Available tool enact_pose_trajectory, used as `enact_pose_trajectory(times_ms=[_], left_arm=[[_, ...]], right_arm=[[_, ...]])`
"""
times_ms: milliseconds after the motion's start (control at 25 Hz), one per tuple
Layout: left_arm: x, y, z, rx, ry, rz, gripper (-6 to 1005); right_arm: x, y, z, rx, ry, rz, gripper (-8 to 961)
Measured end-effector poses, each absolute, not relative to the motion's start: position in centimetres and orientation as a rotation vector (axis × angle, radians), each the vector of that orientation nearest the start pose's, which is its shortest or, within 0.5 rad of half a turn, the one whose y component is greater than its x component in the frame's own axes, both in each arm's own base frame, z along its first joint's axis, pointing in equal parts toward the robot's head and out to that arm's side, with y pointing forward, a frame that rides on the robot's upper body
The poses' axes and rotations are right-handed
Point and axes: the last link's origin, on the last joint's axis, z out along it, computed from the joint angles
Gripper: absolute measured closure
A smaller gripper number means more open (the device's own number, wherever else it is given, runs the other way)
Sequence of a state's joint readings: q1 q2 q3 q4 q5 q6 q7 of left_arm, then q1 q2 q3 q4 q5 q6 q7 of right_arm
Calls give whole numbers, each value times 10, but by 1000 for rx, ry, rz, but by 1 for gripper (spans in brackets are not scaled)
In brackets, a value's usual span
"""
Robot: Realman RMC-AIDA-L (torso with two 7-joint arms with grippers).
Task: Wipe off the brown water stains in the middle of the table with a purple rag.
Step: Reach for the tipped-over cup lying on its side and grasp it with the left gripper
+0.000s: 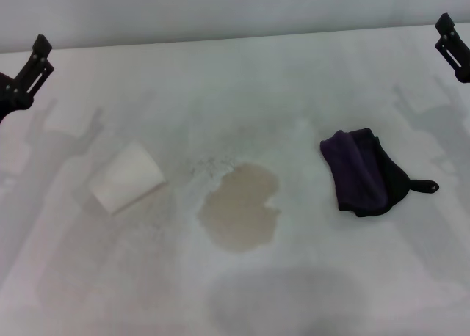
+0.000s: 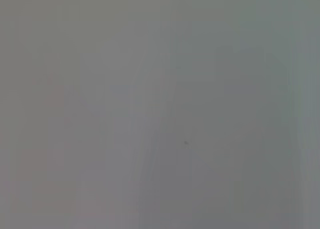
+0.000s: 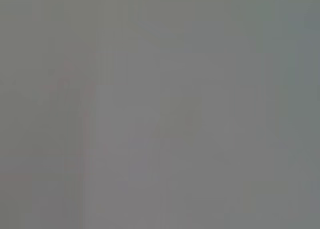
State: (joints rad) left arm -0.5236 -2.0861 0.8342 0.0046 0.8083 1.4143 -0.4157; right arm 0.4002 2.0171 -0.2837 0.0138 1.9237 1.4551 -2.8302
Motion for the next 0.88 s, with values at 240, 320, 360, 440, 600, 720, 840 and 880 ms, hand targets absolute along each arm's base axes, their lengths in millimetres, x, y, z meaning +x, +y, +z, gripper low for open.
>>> enact_pose_trajectory(times_ms=[240,320,360,440,600,720,840,880], left_arm=[[-292,333,-8,-1756,-439,-982,107],[-292,333,-8,-1756,-439,-982,107],[-292,333,-8,-1756,-439,-982,107],[-292,333,-8,-1756,-438,-983,107],[-292,333,-9,-1756,-441,-983,108],[-292,333,-9,-1754,-443,-984,108],[-292,333,-9,-1754,-442,-984,108],[-292,333,-9,-1753,-442,-984,108]], right_arm=[[350,300,38,-1567,413,808,77],[350,300,38,-1566,413,808,77],[350,300,38,-1566,412,808,78],[350,300,39,-1566,411,809,78],[351,299,39,-1569,409,808,78],[351,299,39,-1569,409,807,78],[351,298,39,-1569,410,806,78],[351,298,39,-1570,409,806,78]])
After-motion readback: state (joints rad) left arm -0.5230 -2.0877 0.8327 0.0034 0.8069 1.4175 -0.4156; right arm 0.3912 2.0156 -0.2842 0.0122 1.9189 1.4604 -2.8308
